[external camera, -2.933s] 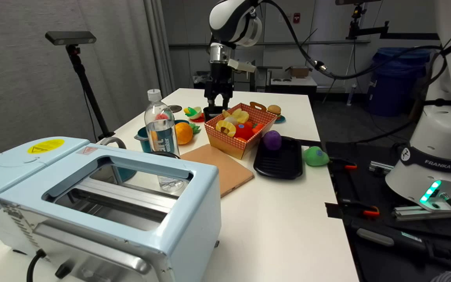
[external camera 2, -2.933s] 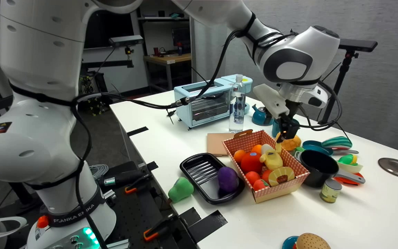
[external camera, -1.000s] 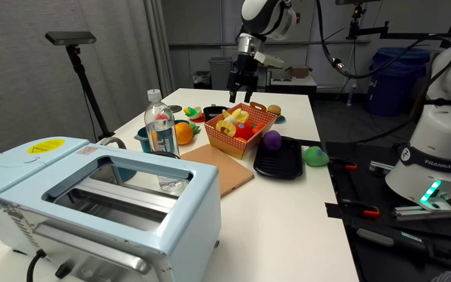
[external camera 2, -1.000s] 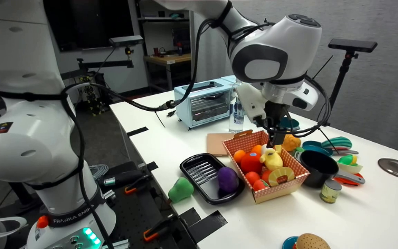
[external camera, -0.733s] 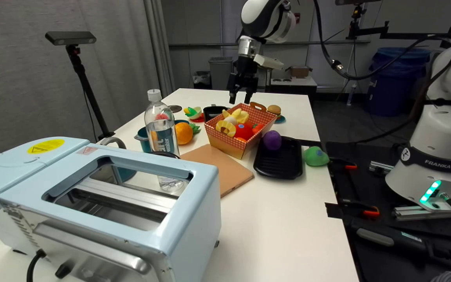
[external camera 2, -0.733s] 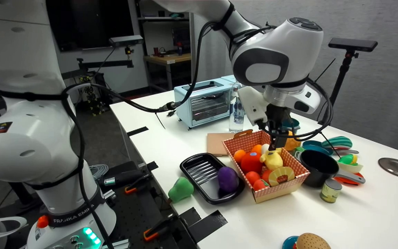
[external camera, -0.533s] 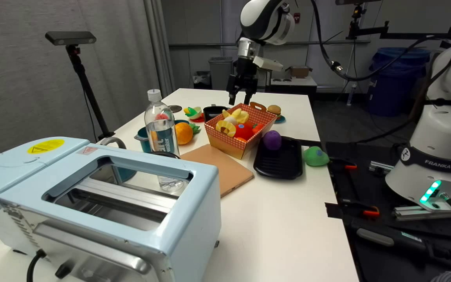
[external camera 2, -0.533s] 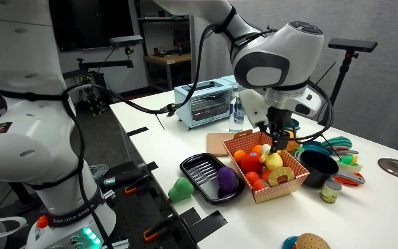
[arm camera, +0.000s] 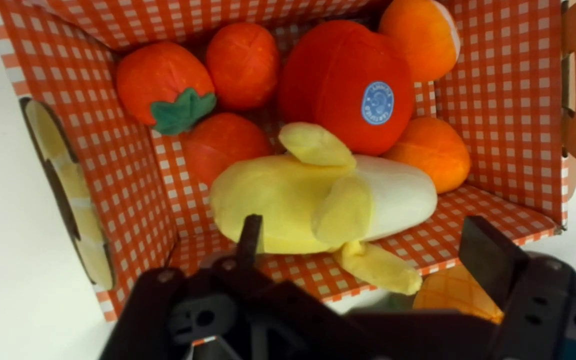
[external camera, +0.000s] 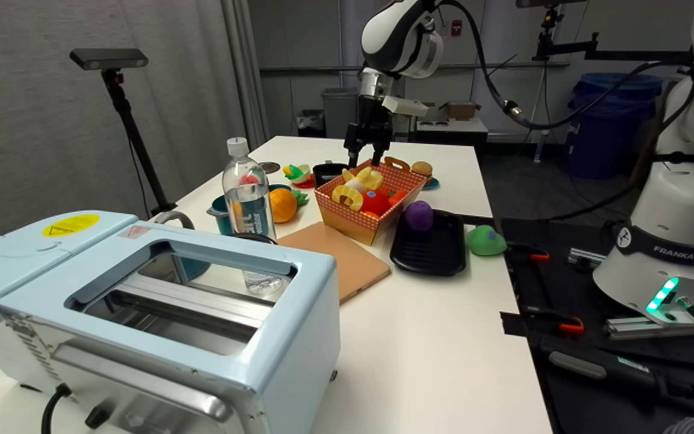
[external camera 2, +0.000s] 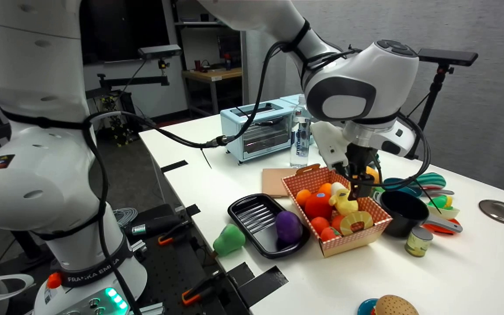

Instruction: Get the toy banana and put it in the black bowl

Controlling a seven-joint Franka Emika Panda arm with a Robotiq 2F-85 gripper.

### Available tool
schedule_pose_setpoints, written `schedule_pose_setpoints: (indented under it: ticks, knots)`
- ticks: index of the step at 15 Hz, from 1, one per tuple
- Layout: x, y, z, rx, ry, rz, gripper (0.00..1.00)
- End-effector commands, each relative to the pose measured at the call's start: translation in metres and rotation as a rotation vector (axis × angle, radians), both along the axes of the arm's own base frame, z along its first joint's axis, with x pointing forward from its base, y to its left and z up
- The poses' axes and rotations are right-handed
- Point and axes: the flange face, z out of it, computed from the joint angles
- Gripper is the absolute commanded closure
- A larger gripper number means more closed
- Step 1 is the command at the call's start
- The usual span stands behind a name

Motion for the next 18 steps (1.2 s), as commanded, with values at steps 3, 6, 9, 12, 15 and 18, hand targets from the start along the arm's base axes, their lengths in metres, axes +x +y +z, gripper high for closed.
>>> schedule_pose_setpoints:
  ticks: [3,6,9,12,15,18]
  knots:
    - [0.021,-0.006,-0.007,-0.002,-0.015,-0.004,0.0]
    - [0.029,-0.003,-0.012,-0.007,-0.009,0.004,0.0]
    - [0.034,0.001,-0.02,-0.002,0.002,0.012,0.0]
    - [0.042,0.007,-0.032,-0.01,0.01,0.022,0.0]
    - [0.05,0.011,-0.042,-0.007,0.022,0.03,0.0]
    - [0.056,0.015,-0.044,-0.007,0.025,0.033,0.25]
